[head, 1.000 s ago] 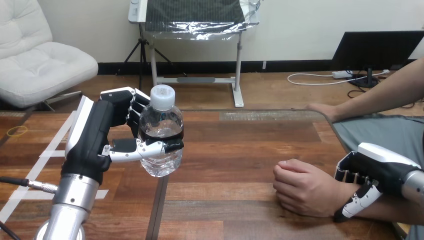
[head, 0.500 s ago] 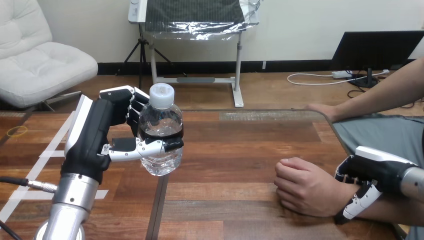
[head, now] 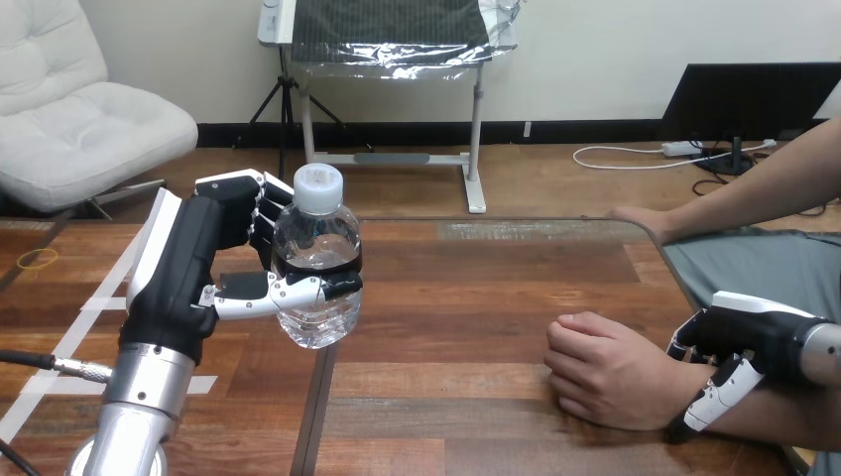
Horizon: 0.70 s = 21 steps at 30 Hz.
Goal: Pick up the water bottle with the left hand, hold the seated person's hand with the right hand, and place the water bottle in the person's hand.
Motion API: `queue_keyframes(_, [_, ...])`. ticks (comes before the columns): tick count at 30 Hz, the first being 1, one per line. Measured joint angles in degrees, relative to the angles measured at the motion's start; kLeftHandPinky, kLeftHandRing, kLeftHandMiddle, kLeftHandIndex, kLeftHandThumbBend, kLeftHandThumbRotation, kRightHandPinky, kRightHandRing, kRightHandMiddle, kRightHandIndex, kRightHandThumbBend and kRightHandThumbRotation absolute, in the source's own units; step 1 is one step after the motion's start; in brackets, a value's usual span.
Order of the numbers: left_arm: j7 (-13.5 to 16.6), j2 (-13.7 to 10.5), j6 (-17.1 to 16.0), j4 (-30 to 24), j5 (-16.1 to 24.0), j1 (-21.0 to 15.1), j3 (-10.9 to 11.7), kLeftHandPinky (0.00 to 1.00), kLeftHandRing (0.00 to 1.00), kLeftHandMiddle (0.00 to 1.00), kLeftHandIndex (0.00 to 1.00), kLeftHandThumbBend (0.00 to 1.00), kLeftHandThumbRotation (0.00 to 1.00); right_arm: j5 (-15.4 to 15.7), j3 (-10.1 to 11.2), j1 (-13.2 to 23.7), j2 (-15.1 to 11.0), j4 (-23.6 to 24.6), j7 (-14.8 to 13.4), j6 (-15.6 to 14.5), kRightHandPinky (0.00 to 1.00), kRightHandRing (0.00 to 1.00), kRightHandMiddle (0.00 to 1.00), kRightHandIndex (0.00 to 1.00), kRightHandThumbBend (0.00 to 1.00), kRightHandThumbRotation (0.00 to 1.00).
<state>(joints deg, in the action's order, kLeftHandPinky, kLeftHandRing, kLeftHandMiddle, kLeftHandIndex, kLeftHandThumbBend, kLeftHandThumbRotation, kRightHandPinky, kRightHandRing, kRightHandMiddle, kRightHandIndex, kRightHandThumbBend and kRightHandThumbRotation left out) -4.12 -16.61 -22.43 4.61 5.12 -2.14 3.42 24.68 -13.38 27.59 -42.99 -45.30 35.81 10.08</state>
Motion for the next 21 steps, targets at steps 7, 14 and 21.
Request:
queue_keyframes(7, [0.0, 0.0, 0.0, 0.0, -0.05, 0.0, 0.0, 0.24, 0.3, 0.34, 0.37, 0.71, 0.0, 0.02, -0.07, 0.0, -0.05, 0.29, 0.2, -0.23, 0.42, 0.51, 0.6, 0.61, 0.88, 0.08])
queue_keyframes(14, [0.0, 0.01, 0.0, 0.0, -0.13, 0.0, 0.0, 0.24, 0.3, 0.34, 0.37, 0.71, 0.0, 0.33, -0.29, -0.01, -0.18, 1.09, 0.64, -0.91, 0.48, 0.56, 0.63, 0.63, 0.93, 0.05])
queue_keyframes(21, [0.0, 0.01, 0.0, 0.0, -0.08, 0.0, 0.0, 0.24, 0.3, 0.34, 0.37, 0.71, 0.0, 0.37, -0.31, 0.07, -0.27, 1.69, 1.48, -1.87, 0.51, 0.6, 0.66, 0.65, 0.93, 0.02])
